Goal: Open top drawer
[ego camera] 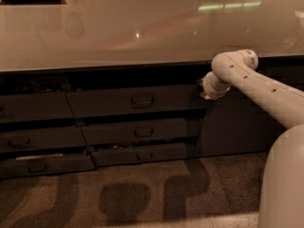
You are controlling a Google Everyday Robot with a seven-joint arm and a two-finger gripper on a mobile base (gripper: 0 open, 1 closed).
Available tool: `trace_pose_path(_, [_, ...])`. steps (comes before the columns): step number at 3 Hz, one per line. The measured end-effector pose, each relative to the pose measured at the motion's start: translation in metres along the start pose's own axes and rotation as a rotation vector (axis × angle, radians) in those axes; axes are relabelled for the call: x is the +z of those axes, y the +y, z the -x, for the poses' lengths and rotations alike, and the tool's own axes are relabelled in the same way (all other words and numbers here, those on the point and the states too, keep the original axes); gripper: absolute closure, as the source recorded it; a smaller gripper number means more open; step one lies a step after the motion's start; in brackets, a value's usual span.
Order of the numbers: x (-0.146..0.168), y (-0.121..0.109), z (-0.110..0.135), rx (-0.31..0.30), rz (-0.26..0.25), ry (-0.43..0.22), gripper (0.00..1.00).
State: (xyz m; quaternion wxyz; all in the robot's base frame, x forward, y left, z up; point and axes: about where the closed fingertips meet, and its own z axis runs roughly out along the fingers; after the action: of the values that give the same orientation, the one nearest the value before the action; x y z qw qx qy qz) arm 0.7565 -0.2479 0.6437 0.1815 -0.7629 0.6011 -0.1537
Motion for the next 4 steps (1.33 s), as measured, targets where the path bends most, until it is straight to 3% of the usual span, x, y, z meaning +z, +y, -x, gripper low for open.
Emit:
trace_pose_path(1, [-0.030,-0.005,-0.008,0.022,-0.067,0.026,1.00])
trace_pose_path(2, [-0.034,0.006,-0.005,0.014,-0.062,0.027,1.00])
trace_pose_path(4, [-0.039,0.003,-0.005,0.014,-0.062,0.027,1.00])
